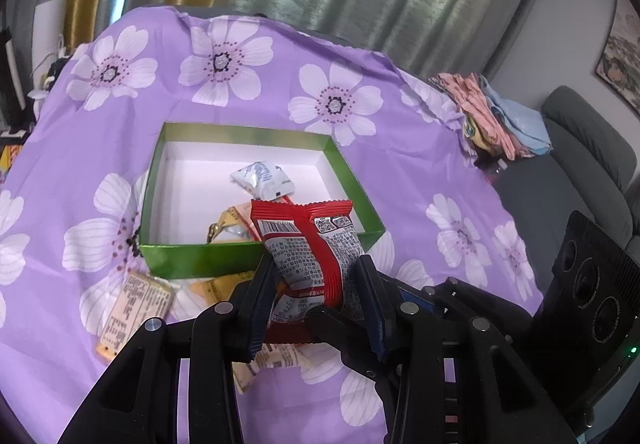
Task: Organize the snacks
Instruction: 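Lift the red-and-white packet with the left gripper over the green box, then lower the red-and-white packet into the box and open the left gripper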
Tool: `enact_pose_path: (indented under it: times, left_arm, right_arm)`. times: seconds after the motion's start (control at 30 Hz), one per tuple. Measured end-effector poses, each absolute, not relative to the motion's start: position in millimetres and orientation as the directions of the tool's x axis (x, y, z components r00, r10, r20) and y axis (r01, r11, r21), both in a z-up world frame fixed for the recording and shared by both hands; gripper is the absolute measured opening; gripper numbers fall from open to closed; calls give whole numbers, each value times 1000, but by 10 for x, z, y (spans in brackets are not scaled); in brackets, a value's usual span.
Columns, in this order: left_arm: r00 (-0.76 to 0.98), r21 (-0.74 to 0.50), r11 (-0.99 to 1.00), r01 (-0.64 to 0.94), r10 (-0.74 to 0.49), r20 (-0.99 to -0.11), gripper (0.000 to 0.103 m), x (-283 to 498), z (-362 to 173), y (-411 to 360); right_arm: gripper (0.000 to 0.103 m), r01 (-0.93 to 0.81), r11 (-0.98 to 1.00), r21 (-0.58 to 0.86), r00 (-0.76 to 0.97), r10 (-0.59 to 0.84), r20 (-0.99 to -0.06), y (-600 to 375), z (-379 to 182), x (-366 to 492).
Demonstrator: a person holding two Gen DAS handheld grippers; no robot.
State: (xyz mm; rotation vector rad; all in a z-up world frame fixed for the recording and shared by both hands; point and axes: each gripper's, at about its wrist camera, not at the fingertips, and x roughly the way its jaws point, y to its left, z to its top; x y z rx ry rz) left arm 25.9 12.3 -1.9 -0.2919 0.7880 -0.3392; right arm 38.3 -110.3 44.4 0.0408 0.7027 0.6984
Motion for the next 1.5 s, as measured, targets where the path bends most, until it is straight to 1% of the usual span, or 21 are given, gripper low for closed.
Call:
enact_pose_path:
  times: [0.53,0.87,1.5]
  left_arm:
    - [639,-345,914,211,-396,-659,41,640,-58,-76]
    - [625,-347,914,208,-398,-672,41,997,-120,-81]
    - [583,-350,918,188,-391,-712,41,1519,-431,-40]
  right_arm:
    - [36,-542,789,289,568,598,-566,-1301,328,694]
    - [36,-531,796,291,573,590,-569,-1314,235,985]
    - [36,-498,812,304,547,566,-617,-1245,-68,1449]
